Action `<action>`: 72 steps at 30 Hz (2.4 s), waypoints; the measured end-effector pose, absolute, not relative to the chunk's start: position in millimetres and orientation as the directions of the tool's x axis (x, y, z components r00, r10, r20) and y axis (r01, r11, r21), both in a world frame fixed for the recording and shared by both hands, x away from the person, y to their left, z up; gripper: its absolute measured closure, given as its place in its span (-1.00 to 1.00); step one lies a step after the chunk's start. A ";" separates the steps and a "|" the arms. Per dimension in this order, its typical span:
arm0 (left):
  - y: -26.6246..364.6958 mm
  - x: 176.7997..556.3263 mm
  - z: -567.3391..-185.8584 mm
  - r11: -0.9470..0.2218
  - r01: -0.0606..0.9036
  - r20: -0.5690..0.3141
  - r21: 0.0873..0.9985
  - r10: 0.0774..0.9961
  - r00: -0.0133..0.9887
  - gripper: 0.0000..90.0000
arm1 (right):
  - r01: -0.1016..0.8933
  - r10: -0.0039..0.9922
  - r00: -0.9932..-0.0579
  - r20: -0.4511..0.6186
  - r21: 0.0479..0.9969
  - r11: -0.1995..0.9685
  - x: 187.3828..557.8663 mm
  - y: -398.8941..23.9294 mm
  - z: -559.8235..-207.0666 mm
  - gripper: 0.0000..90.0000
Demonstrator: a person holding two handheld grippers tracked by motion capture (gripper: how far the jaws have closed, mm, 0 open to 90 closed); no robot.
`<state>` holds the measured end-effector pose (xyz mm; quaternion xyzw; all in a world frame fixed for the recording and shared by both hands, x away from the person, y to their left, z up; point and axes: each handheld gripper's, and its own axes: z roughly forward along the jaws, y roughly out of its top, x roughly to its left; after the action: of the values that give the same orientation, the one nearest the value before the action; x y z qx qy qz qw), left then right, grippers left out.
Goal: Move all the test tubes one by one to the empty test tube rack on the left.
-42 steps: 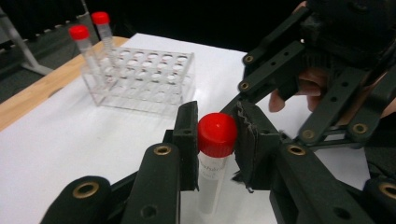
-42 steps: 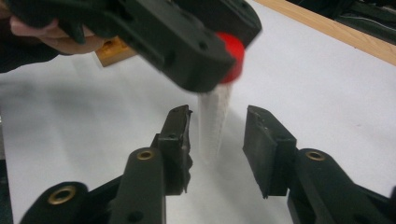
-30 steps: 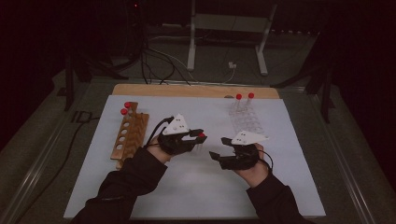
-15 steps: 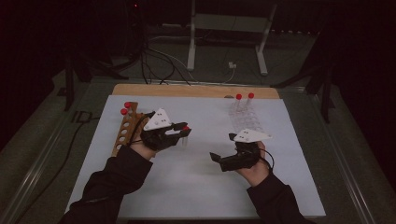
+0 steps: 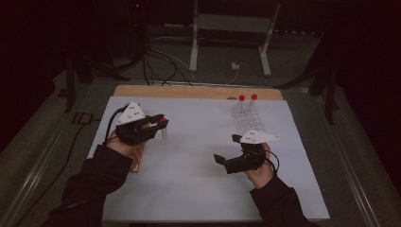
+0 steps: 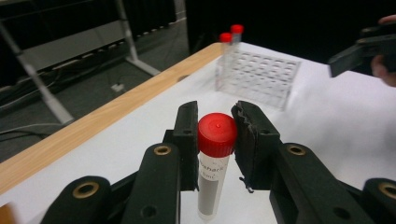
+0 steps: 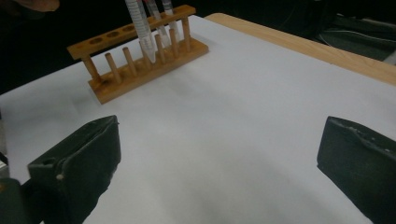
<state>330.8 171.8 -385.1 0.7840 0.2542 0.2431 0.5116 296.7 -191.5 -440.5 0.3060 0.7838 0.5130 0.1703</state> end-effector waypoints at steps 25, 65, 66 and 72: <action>260.7 351.1 -378.7 -0.235 0.217 0.090 0.948 0.847 0.525 0.61 | 0.302 0.634 -0.772 0.045 0.904 0.302 297.8 -189.9 -442.4 -1.00; 265.9 370.4 -447.0 -0.224 0.371 0.038 0.901 0.894 0.447 0.53 | 0.309 0.642 -0.766 0.046 0.901 0.305 298.5 -193.7 -441.8 -1.00; 266.2 369.9 -446.7 -0.224 0.373 0.038 0.900 0.895 0.445 0.40 | 0.309 0.642 -0.765 0.048 0.902 0.302 298.6 -194.0 -441.4 -1.00; 267.8 358.6 -439.8 -0.214 0.358 0.008 0.909 0.867 0.499 -0.04 | 0.301 0.647 -0.761 0.043 0.907 0.294 298.8 -197.0 -438.2 -1.00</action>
<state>358.6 267.8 -439.8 0.7297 0.4195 0.2732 0.4658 298.8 -197.0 -438.2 0.3012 0.7864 0.5122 0.1691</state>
